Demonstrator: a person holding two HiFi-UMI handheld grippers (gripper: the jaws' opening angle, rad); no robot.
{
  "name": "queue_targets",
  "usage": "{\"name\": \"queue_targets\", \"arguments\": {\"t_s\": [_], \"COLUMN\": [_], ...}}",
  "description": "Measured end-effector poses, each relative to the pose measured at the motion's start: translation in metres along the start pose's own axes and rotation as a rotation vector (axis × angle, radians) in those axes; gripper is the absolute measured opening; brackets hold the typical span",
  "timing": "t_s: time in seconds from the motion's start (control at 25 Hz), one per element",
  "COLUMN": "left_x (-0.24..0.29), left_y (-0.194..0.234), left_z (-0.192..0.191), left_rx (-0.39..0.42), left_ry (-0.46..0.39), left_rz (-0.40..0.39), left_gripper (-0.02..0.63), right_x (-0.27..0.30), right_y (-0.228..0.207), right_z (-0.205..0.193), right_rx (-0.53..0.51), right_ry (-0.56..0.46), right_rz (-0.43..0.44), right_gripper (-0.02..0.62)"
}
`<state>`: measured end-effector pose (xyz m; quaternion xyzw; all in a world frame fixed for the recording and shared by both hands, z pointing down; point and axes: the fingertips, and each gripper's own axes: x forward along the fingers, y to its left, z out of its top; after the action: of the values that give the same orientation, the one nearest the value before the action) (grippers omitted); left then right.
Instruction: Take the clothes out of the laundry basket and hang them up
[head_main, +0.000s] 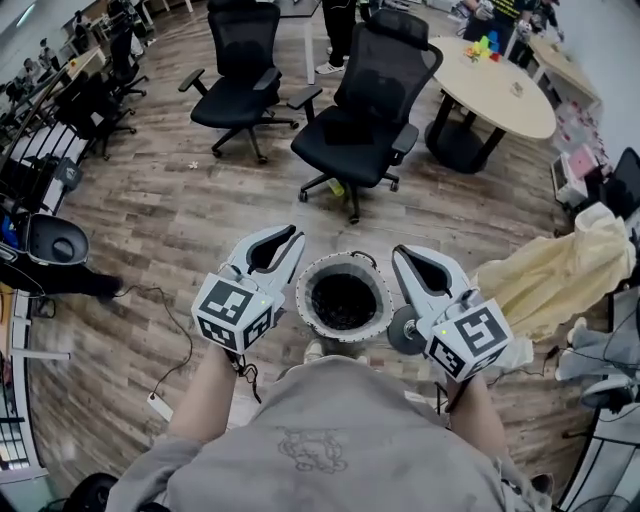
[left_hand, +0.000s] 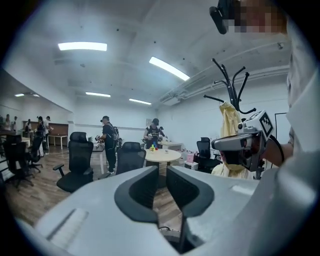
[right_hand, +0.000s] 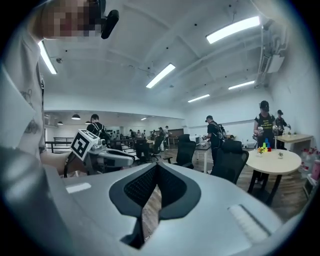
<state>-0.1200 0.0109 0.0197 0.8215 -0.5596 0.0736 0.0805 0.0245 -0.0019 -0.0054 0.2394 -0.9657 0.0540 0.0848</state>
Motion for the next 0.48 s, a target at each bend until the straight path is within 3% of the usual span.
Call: {"name": "queue_targets", "arguments": {"t_s": [0.16,0.48], "left_x": [-0.002,-0.004], "left_y": [-0.009,-0.015], "left_z": [-0.016,-0.018], "left_rx": [-0.044,-0.045], "left_ry": [0.009,0.0], "left_rz": [0.004,0.02], "left_gripper": [0.037,0.002], "right_x": [-0.001,-0.008], "right_y": [0.003,0.005], "right_z": [-0.013,-0.017], "right_rx": [0.014,0.019], "right_ry": [0.025,0.029], "right_rz": [0.011,0.002], "right_gripper": [0.026,0.026]}}
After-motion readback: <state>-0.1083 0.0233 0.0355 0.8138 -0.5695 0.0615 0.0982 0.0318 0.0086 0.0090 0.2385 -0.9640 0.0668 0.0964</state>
